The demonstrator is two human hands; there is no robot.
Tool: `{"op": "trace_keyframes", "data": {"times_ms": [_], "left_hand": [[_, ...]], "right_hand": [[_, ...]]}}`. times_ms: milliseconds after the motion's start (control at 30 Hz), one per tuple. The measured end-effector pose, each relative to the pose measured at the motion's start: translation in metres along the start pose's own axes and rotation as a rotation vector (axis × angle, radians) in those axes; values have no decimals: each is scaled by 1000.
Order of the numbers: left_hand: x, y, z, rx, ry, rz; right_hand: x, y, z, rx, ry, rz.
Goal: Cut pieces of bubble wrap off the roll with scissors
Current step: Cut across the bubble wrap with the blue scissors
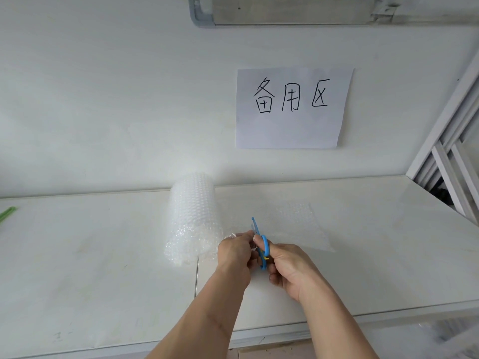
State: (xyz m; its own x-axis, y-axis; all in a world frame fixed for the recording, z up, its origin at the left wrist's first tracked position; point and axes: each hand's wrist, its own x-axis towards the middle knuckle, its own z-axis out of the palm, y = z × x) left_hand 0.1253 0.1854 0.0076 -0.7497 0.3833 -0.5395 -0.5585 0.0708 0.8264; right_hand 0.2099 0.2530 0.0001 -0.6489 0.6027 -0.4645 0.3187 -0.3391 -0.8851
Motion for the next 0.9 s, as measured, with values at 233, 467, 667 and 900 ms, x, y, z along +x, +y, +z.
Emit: {"op": "trace_keyframes", "data": {"times_ms": [233, 467, 667, 900], "left_hand": [[1, -2, -1, 10, 1, -5], [0, -1, -1, 24, 1, 2], [4, 2, 5, -21, 36, -30], [2, -1, 2, 32, 19, -22]], "right_hand": [[-2, 0, 1, 32, 8, 6], [3, -4, 0, 8, 30, 6], [6, -1, 1, 11, 48, -2], [8, -5, 4, 22, 43, 12]]}}
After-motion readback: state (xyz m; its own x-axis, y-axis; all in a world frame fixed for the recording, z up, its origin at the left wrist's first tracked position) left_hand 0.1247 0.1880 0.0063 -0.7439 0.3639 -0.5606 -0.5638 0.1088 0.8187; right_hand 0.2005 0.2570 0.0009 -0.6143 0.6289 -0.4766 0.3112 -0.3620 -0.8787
